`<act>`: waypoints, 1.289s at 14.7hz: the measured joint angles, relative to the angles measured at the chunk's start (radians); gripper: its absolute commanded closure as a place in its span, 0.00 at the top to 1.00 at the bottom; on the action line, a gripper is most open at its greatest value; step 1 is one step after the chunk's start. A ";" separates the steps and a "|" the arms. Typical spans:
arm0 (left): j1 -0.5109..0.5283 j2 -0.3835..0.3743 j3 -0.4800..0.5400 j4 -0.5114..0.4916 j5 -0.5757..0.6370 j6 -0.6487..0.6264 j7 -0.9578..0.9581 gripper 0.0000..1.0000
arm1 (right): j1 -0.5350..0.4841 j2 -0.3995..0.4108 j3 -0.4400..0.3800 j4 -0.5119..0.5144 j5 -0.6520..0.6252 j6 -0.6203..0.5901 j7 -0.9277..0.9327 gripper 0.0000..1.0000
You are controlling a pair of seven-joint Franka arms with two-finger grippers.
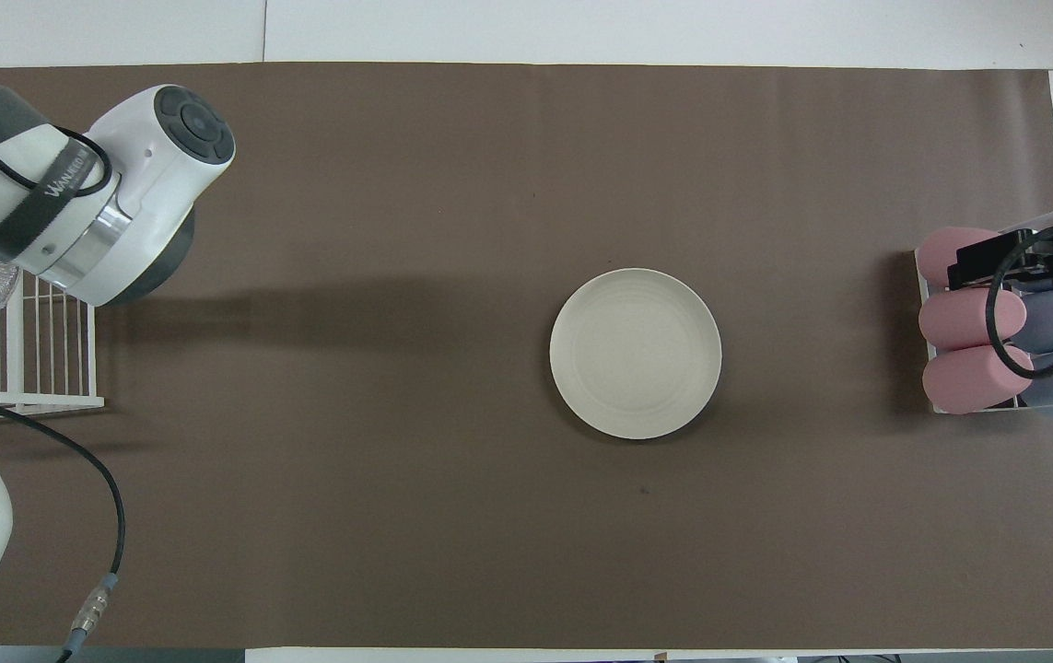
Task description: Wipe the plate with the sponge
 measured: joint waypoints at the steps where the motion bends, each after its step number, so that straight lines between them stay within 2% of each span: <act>1: 0.010 -0.022 0.001 0.030 -0.050 -0.006 0.045 1.00 | 0.000 0.000 0.000 0.000 0.000 0.000 0.000 1.00; 4: 0.037 -0.089 0.003 0.060 -0.200 -0.020 0.095 1.00 | 0.001 0.000 0.000 0.000 0.000 0.000 0.000 1.00; 10: 0.144 -0.239 0.005 0.067 -0.620 -0.023 0.123 1.00 | 0.004 0.000 0.000 0.000 0.000 0.000 0.002 1.00; 15: 0.148 -0.349 -0.006 0.048 -0.757 -0.060 0.214 1.00 | 0.010 0.000 0.001 0.001 0.000 0.000 0.002 1.00; 19: 0.147 -0.371 -0.003 -0.023 -0.804 -0.018 0.262 1.00 | 0.017 0.000 0.002 0.011 -0.005 -0.009 0.003 1.00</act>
